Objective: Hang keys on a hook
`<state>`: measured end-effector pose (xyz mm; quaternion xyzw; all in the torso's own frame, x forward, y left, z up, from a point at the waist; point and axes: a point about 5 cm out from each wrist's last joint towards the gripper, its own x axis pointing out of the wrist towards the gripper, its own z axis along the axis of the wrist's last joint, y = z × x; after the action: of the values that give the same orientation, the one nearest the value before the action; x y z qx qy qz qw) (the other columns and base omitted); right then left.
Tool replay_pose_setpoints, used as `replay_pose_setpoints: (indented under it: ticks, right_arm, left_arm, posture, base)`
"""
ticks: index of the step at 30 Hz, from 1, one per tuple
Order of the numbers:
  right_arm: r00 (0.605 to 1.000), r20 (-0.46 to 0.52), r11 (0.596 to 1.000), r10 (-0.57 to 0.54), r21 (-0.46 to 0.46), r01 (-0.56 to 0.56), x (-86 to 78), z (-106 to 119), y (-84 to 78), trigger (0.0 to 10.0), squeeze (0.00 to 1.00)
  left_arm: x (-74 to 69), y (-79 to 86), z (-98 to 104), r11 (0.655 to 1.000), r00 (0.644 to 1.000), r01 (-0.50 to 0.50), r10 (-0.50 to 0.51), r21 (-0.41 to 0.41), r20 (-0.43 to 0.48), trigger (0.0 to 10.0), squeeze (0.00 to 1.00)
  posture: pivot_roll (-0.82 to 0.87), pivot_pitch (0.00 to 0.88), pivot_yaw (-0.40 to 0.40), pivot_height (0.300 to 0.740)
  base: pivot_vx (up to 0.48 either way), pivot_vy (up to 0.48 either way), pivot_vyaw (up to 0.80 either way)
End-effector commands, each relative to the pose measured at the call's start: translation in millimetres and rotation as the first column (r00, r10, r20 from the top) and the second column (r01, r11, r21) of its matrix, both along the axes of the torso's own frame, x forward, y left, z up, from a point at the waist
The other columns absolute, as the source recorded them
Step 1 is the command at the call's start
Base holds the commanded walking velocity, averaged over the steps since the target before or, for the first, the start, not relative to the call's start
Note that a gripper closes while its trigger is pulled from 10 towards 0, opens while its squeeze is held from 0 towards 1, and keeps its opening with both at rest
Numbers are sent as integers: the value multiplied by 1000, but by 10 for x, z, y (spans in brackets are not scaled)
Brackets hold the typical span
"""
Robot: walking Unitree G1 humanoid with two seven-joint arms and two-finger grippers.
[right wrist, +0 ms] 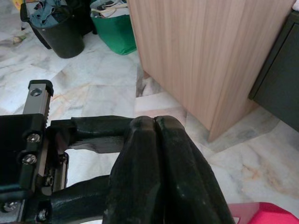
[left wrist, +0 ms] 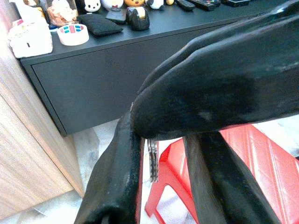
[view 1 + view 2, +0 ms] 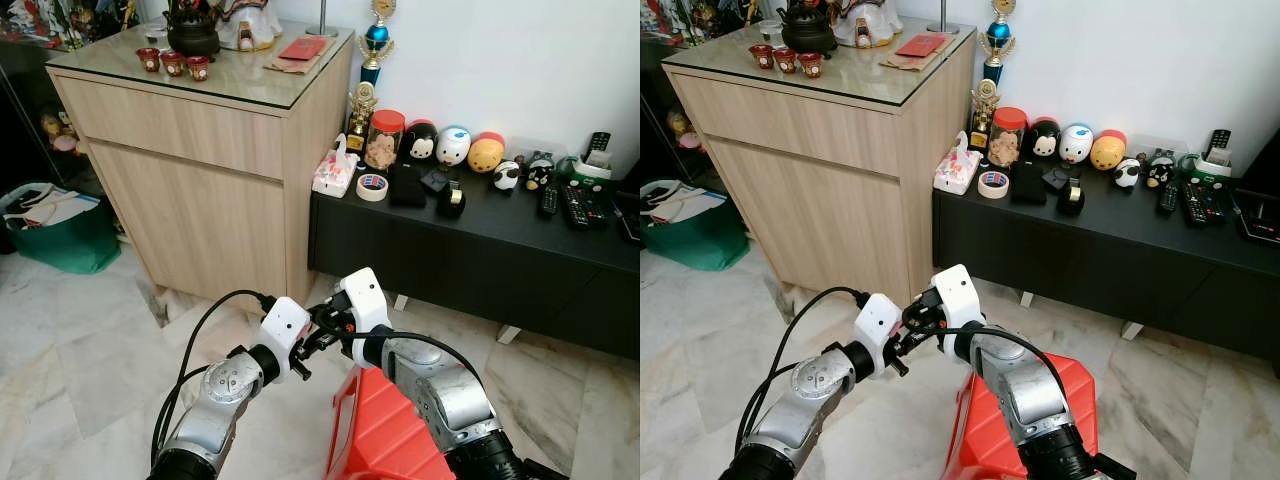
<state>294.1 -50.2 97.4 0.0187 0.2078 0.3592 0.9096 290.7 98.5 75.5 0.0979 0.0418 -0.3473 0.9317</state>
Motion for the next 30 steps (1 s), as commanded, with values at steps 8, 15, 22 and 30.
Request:
replay_pose_setpoints:
  ticks: [8,15,22,30]
  right_arm:
    - [1000,-6,1000,-16,3,16,-13,-4,-19,10000,0]
    - [998,-11,998,-55,-11,55,19,-32,-78,10000,0]
    - [983,-14,982,-184,-53,183,119,-81,-261,10000,0]
    - [960,-20,956,-279,-105,275,183,-143,-421,10000,0]
  left_arm:
    - [32,-12,42,1000,1000,2,-2,-21,21,0,0]
    - [40,-9,50,1000,1000,-2,2,-24,26,0,0]
    - [25,13,43,1000,1000,-4,4,-22,23,0,0]
    - [35,28,42,1000,1000,-6,7,-16,24,0,0]
  posture:
    - [87,0,-95,736]
    - [88,0,-97,736]
    - [89,0,-98,736]
    - [90,0,-97,736]
  base:
    - [0,0,0]
    - [0,0,0]
    - [0,0,0]
    - [0,0,0]
